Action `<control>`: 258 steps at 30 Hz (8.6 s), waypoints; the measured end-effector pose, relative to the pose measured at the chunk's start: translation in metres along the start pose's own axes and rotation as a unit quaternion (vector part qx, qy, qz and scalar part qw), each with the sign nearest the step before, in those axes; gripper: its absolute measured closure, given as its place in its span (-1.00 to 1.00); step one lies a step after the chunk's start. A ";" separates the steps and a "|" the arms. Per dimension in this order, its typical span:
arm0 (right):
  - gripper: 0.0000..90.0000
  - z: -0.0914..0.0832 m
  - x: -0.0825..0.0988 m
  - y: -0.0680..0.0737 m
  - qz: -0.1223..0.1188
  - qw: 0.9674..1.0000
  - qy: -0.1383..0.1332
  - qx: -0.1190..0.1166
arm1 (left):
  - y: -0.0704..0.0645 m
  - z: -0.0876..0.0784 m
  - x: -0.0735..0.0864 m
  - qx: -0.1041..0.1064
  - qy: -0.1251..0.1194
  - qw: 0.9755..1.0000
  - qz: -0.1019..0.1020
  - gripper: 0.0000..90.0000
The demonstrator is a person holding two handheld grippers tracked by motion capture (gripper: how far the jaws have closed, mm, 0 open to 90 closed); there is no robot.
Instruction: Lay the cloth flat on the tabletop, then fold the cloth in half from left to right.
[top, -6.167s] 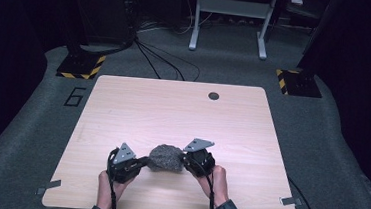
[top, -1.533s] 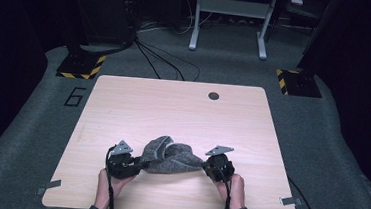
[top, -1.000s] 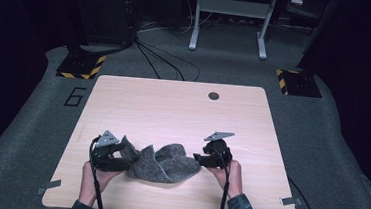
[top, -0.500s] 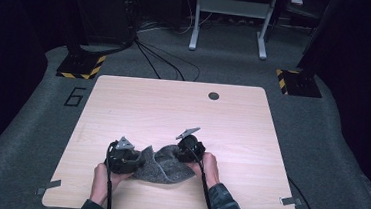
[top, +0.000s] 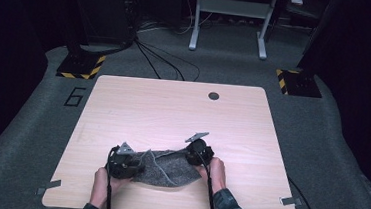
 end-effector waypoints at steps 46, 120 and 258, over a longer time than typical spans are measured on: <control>0.93 -0.021 0.014 -0.055 0.067 0.998 -0.017 -0.001 | 0.039 -0.013 -0.005 0.007 -0.014 0.997 -0.075 0.93; 0.95 -0.033 0.007 -0.069 0.100 0.994 -0.042 -0.001 | 0.063 0.010 -0.049 -0.020 0.002 0.999 -0.027 0.96; -1.00 -0.061 0.055 -0.080 0.085 0.993 -0.073 0.024 | 0.056 0.019 -0.045 -0.084 -0.003 0.996 -0.018 -1.00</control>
Point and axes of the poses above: each handheld gripper's, and its own axes: z roughly forward along the jaws, x roughly out of its underside, y roughly to its left, the point moved 1 cm from there along z, roughly forward along the jaws, and after that the axes turned 9 degrees about z, right-handed, at the moved point
